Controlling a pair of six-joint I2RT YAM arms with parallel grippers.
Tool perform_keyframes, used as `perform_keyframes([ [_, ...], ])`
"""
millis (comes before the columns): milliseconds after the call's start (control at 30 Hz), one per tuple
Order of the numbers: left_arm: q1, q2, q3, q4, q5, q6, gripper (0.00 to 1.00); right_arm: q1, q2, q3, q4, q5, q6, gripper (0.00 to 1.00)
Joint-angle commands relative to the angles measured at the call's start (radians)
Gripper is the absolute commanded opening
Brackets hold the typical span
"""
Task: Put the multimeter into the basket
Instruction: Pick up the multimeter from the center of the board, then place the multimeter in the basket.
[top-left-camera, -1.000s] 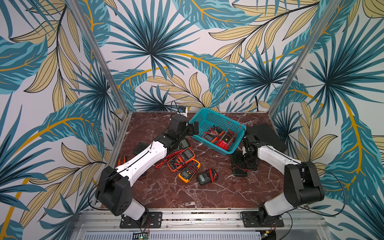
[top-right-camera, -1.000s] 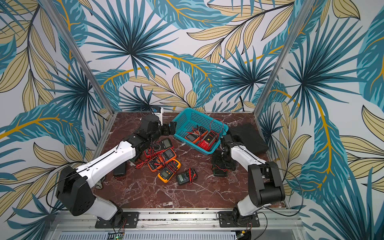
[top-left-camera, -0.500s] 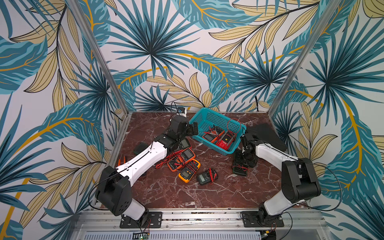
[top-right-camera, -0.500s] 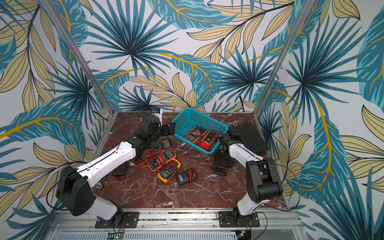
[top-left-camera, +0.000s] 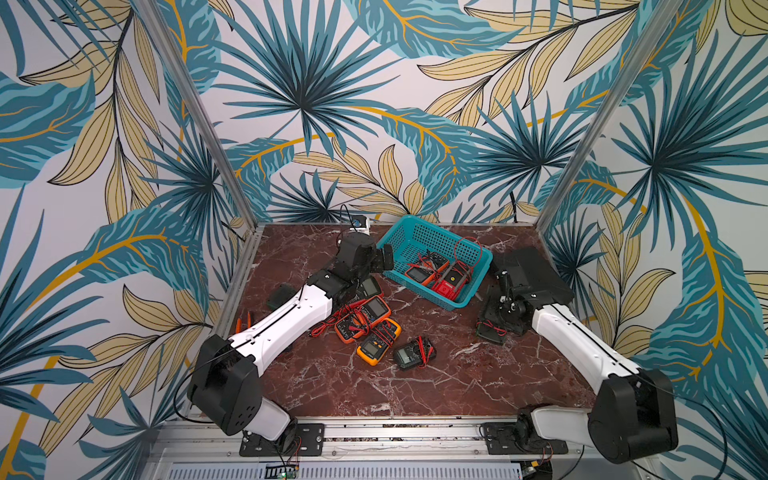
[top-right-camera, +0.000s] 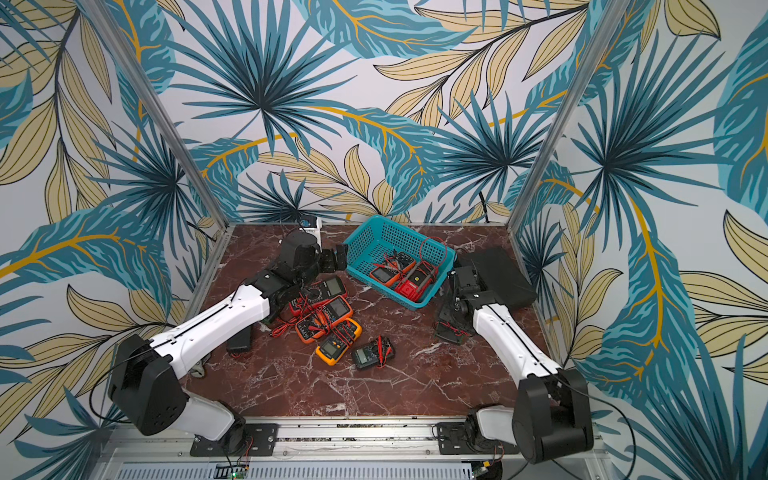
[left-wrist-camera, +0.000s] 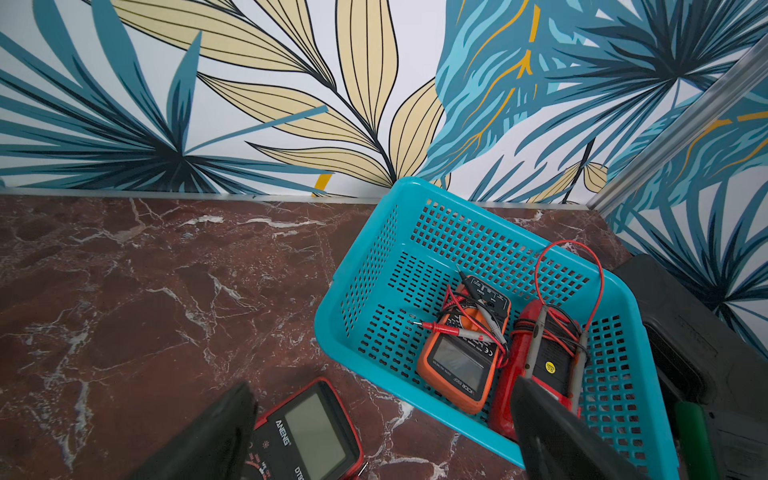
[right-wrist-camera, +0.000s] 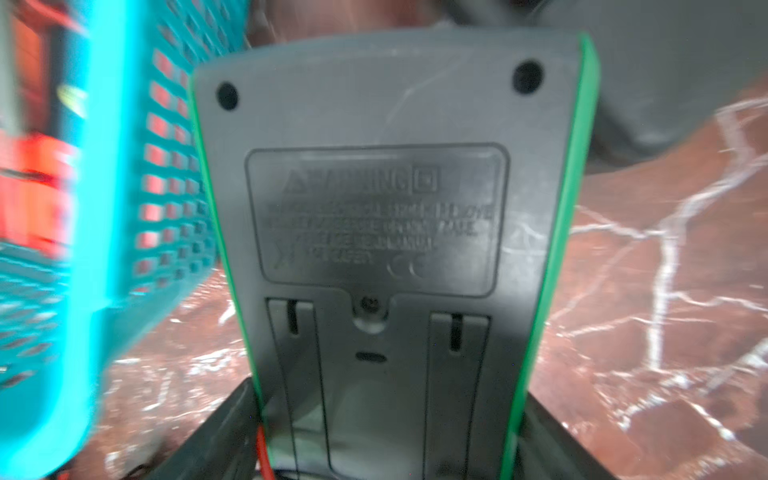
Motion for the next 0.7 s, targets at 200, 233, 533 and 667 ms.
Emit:
perform_keyframes([
  [200, 0.017, -0.082, -0.096, 0.065, -0.051, -0.063, 1.00, 0.007, -0.184, 0.099, -0.102, 0.064, 0.099, 0.22],
  [233, 0.024, -0.088, -0.108, 0.074, -0.047, -0.068, 1.00, 0.011, -0.184, 0.124, -0.099, 0.056, 0.110, 0.22],
  [533, 0.032, -0.147, -0.224, 0.121, -0.021, -0.032, 1.00, 0.120, -0.007, 0.316, 0.087, 0.038, 0.207, 0.21],
  [667, 0.032, -0.179, -0.266, 0.127, -0.026, -0.012, 1.00, 0.175, 0.132, 0.435, 0.158, 0.045, 0.236, 0.21],
])
